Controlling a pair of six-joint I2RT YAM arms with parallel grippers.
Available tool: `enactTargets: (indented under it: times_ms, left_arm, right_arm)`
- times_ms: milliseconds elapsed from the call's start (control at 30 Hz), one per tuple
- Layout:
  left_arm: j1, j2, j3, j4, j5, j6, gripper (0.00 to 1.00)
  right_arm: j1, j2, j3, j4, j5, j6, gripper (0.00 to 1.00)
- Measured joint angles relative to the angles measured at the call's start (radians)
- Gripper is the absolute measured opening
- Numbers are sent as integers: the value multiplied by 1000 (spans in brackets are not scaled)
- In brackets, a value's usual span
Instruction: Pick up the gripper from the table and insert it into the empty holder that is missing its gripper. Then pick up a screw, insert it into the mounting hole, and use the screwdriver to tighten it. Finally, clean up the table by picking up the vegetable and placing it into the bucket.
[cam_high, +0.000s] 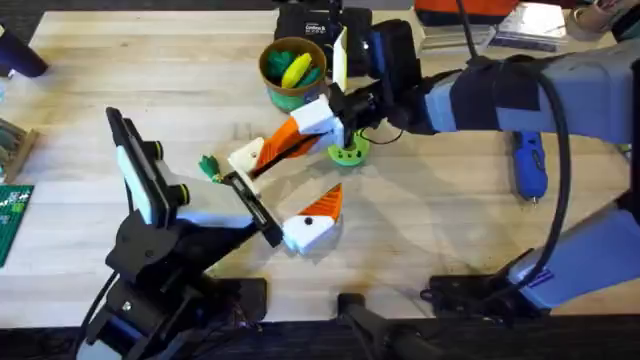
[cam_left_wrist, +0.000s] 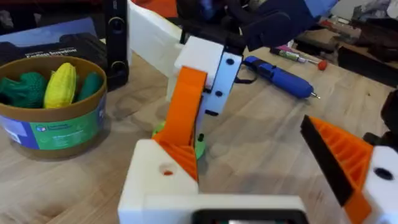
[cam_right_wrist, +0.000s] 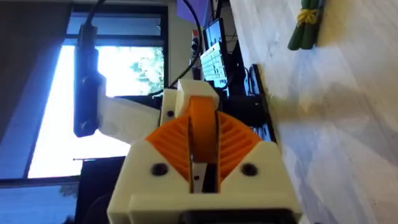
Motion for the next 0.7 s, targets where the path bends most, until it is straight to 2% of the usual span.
enactTargets:
  times_ms: [167,433,600,700]
  left_arm:
    - [-5,0,0,3,29,6,986]
    - [-4,0,0,3,23,31,986]
    - [-4,0,0,5,18,46,986]
    - [-4,-1,0,6,18,49,986]
  right_arm:
    - [5,0,0,1,16,-3,289]
    - [5,23,0,-6,53,-14,829]
    - [5,29,-1,-9,62,-21,984]
    - [3,28,-1,-10,62,-22,992]
